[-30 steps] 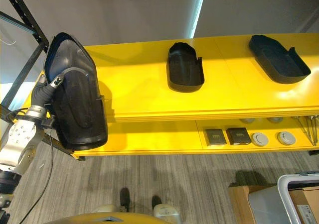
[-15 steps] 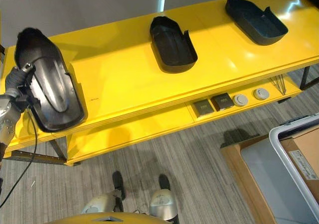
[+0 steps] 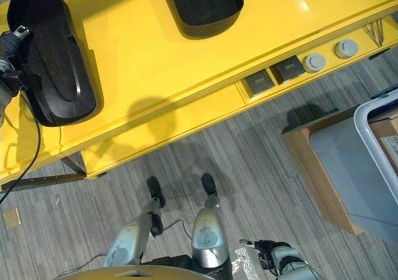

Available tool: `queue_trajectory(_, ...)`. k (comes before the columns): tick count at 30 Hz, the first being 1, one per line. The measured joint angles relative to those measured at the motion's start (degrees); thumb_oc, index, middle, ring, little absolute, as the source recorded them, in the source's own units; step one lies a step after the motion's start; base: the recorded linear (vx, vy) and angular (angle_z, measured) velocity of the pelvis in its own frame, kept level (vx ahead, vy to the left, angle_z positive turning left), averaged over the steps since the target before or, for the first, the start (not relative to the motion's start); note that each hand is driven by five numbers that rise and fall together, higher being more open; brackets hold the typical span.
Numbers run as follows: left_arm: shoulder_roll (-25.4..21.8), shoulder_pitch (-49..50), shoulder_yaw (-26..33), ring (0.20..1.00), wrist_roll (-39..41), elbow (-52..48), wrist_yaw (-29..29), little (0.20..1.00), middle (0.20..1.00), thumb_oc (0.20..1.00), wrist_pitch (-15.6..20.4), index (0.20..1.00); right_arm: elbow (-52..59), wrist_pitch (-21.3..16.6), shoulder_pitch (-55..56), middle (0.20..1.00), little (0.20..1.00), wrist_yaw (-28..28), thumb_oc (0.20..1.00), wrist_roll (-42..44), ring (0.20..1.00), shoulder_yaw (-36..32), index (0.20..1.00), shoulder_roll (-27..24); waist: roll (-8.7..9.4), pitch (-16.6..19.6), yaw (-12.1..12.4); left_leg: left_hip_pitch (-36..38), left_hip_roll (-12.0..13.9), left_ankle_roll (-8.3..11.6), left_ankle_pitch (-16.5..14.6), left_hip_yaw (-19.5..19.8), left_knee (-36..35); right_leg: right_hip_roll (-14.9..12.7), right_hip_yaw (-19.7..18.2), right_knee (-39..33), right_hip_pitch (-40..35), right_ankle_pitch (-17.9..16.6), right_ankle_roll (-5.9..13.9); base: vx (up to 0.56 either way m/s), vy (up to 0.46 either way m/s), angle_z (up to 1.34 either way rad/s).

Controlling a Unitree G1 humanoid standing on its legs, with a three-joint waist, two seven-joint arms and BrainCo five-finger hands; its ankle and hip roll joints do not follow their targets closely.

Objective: Move parts from the plastic box to the shelf.

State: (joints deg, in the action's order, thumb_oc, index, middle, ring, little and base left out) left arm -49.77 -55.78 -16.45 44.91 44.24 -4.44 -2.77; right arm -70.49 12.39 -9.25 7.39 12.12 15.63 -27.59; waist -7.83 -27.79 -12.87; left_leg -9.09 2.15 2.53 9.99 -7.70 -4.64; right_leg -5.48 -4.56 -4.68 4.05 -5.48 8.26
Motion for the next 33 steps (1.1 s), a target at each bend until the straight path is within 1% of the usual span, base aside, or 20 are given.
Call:
queue_trajectory(1,0.01,0.0,-0.07,0.2,-0.1,-0.38,0.39,0.2,0.2,0.2,-0.58,0.2,0.46,-3.93,0.44,1.0,1.0,-0.22,1.0,1.82,1.0,0.59,1.0,-0.09,0.02,-0.04,-0.24,0.0,-0.01,-0.14,0.1,-0.05,0.0,0.0,-0.07,0.0,0.04,0.01,0.01,0.0,0.0,0.0)
queue_trajectory(2,-0.13,0.0,-0.24,0.2,-0.09,-0.95,0.7,0.2,0.2,0.2,-1.2,0.2,7.11,-8.1,1.57,1.0,1.0,-1.56,1.0,5.39,1.0,2.67,1.0,-0.51,0.23,-0.45,-0.24,0.0,0.03,0.07,-0.05,-0.02,0.0,0.01,-0.07,-0.01,0.05,0.04,0.01,0.0,0.0,0.0)
queue_trajectory(3,-0.13,-0.03,-0.56,0.2,-0.09,-1.22,0.79,0.2,0.2,0.2,-1.32,0.2,13.33,-9.73,1.14,1.0,1.0,-2.74,1.0,7.86,1.0,3.87,1.0,-0.6,0.24,-1.0,-0.55,-0.04,0.03,0.12,-0.09,-0.06,0.0,0.02,-0.17,-0.01,0.27,0.04,0.0,-0.02,0.016,-0.04)
queue_trajectory(4,-0.14,-0.08,-0.49,0.429,-0.09,-0.92,1.33,0.429,0.429,0.429,-1.52,0.429,18.1,-10.79,0.95,1.0,1.0,-3.16,1.0,9.66,1.0,3.81,1.0,-0.47,0.16,-1.2,-0.67,-0.35,0.31,0.15,-0.1,-0.24,0.0,0.05,-0.4,0.0,0.83,-0.04,-0.02,0.0,0.021,-0.08)
queue_trajectory(5,-0.35,-0.08,-0.45,0.934,-0.51,-0.04,3.27,0.934,0.934,0.934,-1.49,0.934,19.85,-12.6,-0.06,1.0,1.0,-3.3,1.0,11.38,1.0,3.21,1.0,0.55,0.16,-1.29,-0.76,-0.43,0.32,0.19,-0.07,-0.43,-0.01,0.11,-0.82,0.0,0.84,-0.18,-0.1,0.02,0.0,-0.07)
queue_trajectory(6,-0.41,-0.08,-0.31,1.0,-1.31,1.38,4.31,1.0,1.0,1.0,-1.46,1.0,18.7,-12.74,-0.14,1.0,1.0,-3.29,1.0,12.47,1.0,3.18,1.0,0.71,0.05,-1.34,-0.96,-0.43,0.3,0.18,-0.07,-0.43,-0.03,0.1,-0.84,0.0,0.77,-0.21,-0.07,0.02,-0.026,-0.04)
queue_trajectory(7,-0.43,-0.08,0.05,1.0,-1.41,2.06,5.03,1.0,1.0,1.0,-1.78,1.0,16.43,-12.7,-0.23,1.0,1.0,-3.25,1.0,12.87,1.0,3.13,1.0,0.82,0.11,-1.37,-1.1,-0.31,0.3,0.18,-0.07,-0.41,-0.01,0.1,-0.78,0.01,0.58,-0.22,-0.06,0.01,-0.042,0.01)
queue_trajectory(8,-0.43,-0.09,0.17,0.878,-1.72,2.42,5.94,0.878,0.878,0.878,-1.86,0.878,14.56,-12.65,-0.14,1.0,1.0,-3.25,1.0,12.91,1.0,2.75,1.0,0.98,0.13,-1.38,-1.14,-0.1,0.32,0.14,-0.04,-0.36,0.0,0.13,-0.67,0.01,0.29,-0.25,-0.08,-0.01,-0.037,0.04)
queue_trajectory(9,-0.43,-0.08,0.22,0.89,-2.09,2.87,6.83,0.89,0.89,0.89,-2.44,0.89,12.54,-12.34,0.22,1.0,1.0,-3.22,1.0,13.06,1.0,2.01,1.0,1.11,0.13,-1.39,-1.19,0.32,0.34,0.11,-0.02,-0.25,0.0,0.14,-0.39,0.01,-0.16,-0.26,-0.09,-0.02,-0.034,0.03)
queue_trajectory(10,-0.47,-0.09,0.62,1.0,-2.44,3.85,7.31,1.0,1.0,1.0,-2.83,1.0,10.54,-12.12,0.48,1.0,1.0,-3.1,1.0,13.45,1.0,2.05,1.0,0.97,0.13,-1.39,-1.27,0.46,0.36,0.02,0.05,-0.23,0.0,0.22,-0.34,0.01,-0.28,-0.25,-0.09,-0.02,-0.035,0.02)
queue_trajectory(14,-0.54,-0.09,0.75,1.0,-4.46,4.11,9.37,1.0,1.0,1.0,-3.99,1.0,10.56,-12.0,1.46,1.0,1.0,-2.77,1.0,13.45,1.0,2.08,1.0,0.82,0.14,-1.38,-1.55,0.63,0.61,-0.23,0.38,-0.15,0.0,0.59,-0.24,0.01,-0.49,-0.35,-0.21,0.0,0.0,0.0)
queue_trajectory(16,-0.56,-0.11,0.61,1.0,-4.75,5.19,10.01,1.0,1.0,1.0,-5.13,1.0,10.81,-11.88,1.43,1.0,1.0,-2.58,1.0,13.48,1.0,2.12,1.0,0.8,0.14,-1.38,-1.81,1.4,0.83,-0.16,0.41,-0.13,-0.01,0.83,-0.19,0.01,-1.31,-0.37,-0.27,0.0,0.0,0.0)
queue_trajectory(17,-0.56,-0.1,0.61,1.0,-5.32,6.27,11.36,1.0,1.0,1.0,-5.5,1.0,10.9,-11.6,1.43,1.0,1.0,-2.54,1.0,13.58,1.0,2.1,1.0,0.76,0.14,-1.38,-1.86,1.9,0.95,0.46,-0.04,-0.11,-0.23,0.92,-0.11,0.01,-1.82,-0.29,-0.4,0.0,0.0,0.0)
queue_trajectory(26,-0.62,-0.09,0.63,1.0,-5.83,6.86,12.92,1.0,1.0,1.0,-6.12,1.0,10.29,-9.5,1.46,1.0,1.0,-1.66,1.0,15.65,1.0,2.0,1.0,0.59,0.33,-1.19,-1.54,2.09,1.27,0.53,0.21,0.2,-0.32,1.08,0.38,0.02,-2.32,-0.56,-0.67,0.0,-0.012,0.01)
queue_trajectory(29,-0.61,-0.09,0.63,1.0,-6.53,6.84,14.06,1.0,1.0,1.0,-6.01,1.0,8.47,-9.39,1.47,1.0,1.0,-0.89,1.0,15.67,1.0,1.57,1.0,1.15,1.0,-0.74,-1.61,2.84,1.26,0.46,0.23,0.48,-0.31,1.12,0.51,0.02,-3.18,-0.66,-0.7,0.01,-0.037,0.03)
queue_trajectory(30,-0.62,-0.14,0.63,1.0,-7.01,6.71,14.93,1.0,1.0,1.0,-5.64,1.0,7.74,-9.24,1.52,1.0,1.0,-0.29,1.0,15.64,1.0,1.51,1.0,1.47,1.53,-0.49,-1.55,3.59,1.28,0.47,0.22,0.53,-0.18,1.17,0.53,0.01,-3.97,-0.56,-0.77,0.0,0.0,0.0)
queue_trajectory(32,-0.63,-0.14,0.59,1.0,-7.02,5.75,15.86,1.0,1.0,1.0,-4.08,1.0,6.32,-9.16,2.16,1.0,1.0,-0.01,1.0,15.62,1.0,1.1,1.0,2.46,2.66,1.3,-1.29,4.32,1.3,0.55,0.15,0.64,-0.2,1.28,0.64,0.01,-4.74,-0.28,-0.81,0.02,-0.053,0.03)
queue_trajectory(33,-0.68,-0.31,0.61,1.0,-7.02,4.86,16.73,1.0,1.0,1.0,-2.61,1.0,6.01,-9.16,2.6,1.0,1.0,0.12,1.0,15.4,1.0,1.09,1.0,2.84,3.24,2.37,-1.1,4.68,1.54,0.76,-0.08,0.76,-0.27,1.36,0.74,0.0,-5.15,-0.2,-0.9,0.03,-0.081,0.07)
